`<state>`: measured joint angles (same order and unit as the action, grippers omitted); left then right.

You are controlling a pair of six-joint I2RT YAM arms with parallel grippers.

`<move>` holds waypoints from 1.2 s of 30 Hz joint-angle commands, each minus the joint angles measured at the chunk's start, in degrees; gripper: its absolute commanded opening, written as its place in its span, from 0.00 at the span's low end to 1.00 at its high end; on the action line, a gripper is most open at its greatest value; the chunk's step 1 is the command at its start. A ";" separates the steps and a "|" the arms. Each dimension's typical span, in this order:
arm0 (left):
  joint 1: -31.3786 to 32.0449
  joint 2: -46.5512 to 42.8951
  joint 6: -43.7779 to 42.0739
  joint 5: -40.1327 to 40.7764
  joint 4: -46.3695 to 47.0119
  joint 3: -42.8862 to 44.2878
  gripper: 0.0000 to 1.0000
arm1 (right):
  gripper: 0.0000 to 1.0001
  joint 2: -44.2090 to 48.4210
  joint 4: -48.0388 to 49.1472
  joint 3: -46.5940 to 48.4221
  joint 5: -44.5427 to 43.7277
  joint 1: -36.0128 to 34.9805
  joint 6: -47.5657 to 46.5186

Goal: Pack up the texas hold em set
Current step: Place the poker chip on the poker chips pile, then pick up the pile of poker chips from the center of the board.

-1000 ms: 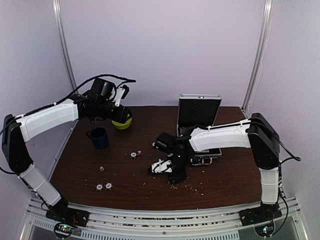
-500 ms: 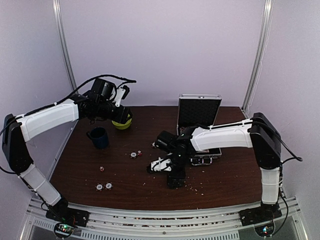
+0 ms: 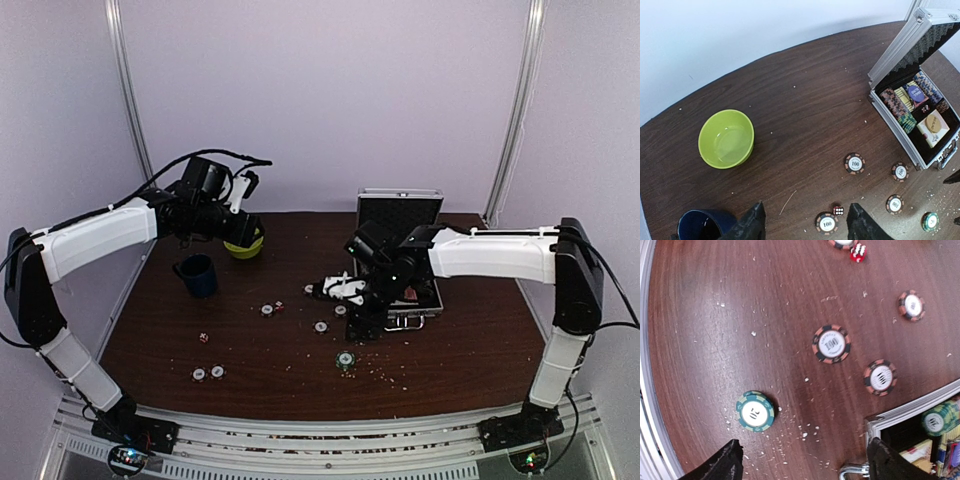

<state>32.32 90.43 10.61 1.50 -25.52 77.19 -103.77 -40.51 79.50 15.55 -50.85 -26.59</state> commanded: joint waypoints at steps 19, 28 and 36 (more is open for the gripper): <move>-0.72 1.03 -1.03 -0.42 0.73 0.59 0.56 | 0.60 -11.23 -2.63 1.40 -1.62 -5.10 -5.14; -0.76 0.51 -1.19 0.52 0.82 0.48 0.56 | 0.56 -12.73 -3.32 1.75 -1.31 -6.07 -4.93; -0.68 0.67 -1.21 0.26 0.78 0.51 0.56 | 0.51 -14.59 -4.59 3.14 -0.73 -6.94 -4.68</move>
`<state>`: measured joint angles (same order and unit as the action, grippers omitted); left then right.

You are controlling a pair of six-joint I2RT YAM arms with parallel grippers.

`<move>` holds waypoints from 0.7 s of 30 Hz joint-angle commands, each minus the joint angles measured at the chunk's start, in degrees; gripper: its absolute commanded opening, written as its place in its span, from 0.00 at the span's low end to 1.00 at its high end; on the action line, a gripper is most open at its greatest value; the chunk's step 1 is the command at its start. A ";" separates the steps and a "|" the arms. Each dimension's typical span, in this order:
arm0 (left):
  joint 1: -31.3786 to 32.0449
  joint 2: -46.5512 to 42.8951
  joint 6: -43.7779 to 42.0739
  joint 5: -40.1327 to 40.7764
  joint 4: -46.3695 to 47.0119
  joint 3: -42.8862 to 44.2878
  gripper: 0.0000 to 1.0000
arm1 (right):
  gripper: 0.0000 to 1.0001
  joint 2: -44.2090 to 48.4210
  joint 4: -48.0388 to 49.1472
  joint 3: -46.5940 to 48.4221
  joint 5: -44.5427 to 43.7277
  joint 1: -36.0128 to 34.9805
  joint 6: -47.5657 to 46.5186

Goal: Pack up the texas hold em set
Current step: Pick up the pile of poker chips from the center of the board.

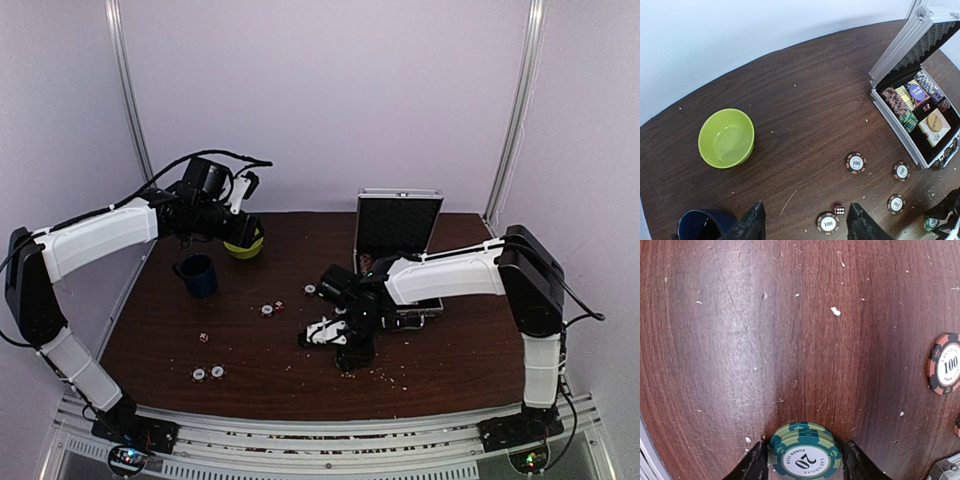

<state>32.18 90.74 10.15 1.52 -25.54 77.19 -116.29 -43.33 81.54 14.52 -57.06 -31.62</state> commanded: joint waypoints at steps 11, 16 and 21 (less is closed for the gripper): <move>-0.55 0.58 -0.92 0.15 0.74 0.54 0.56 | 0.41 -3.44 -3.41 1.53 0.07 -0.91 0.17; -0.56 0.66 -0.90 0.06 0.72 0.47 0.56 | 0.31 -4.47 -4.05 1.89 0.07 -1.45 0.32; -0.58 0.82 -0.96 -0.02 0.72 0.51 0.56 | 0.17 -5.11 -5.11 3.35 0.39 -1.59 0.61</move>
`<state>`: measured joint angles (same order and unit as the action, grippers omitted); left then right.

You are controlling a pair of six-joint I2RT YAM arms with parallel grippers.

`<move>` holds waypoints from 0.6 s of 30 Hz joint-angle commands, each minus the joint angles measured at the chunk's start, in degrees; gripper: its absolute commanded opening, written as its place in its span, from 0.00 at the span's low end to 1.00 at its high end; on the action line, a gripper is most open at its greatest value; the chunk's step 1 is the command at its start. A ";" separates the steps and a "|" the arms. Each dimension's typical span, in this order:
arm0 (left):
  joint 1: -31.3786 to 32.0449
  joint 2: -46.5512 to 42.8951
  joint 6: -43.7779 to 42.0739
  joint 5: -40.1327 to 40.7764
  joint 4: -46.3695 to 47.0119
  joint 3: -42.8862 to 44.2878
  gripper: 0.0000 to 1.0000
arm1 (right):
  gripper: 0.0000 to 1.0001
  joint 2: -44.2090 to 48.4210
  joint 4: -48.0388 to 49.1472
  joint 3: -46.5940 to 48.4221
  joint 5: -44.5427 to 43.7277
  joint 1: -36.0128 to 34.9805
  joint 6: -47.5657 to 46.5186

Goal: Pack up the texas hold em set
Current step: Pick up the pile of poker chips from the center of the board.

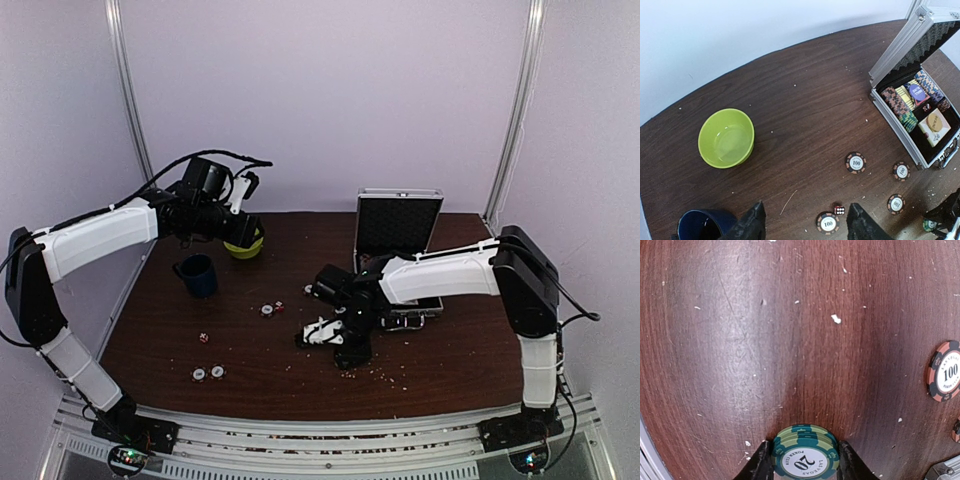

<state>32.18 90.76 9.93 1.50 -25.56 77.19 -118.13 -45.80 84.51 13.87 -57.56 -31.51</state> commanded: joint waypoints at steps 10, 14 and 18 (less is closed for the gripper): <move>-0.61 0.99 -0.79 0.00 0.68 0.51 0.56 | 0.10 0.57 -5.18 3.17 0.94 0.40 1.28; -0.58 1.06 -0.79 -0.09 0.69 0.51 0.56 | 0.10 2.66 -6.32 4.35 0.92 1.79 1.44; -0.55 1.26 -0.79 -0.17 0.59 0.60 0.56 | 0.10 3.89 -6.60 4.61 0.37 3.46 1.40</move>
<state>32.18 91.29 9.93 1.50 -25.56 77.19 -118.13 -50.81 87.24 14.50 -55.90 -30.87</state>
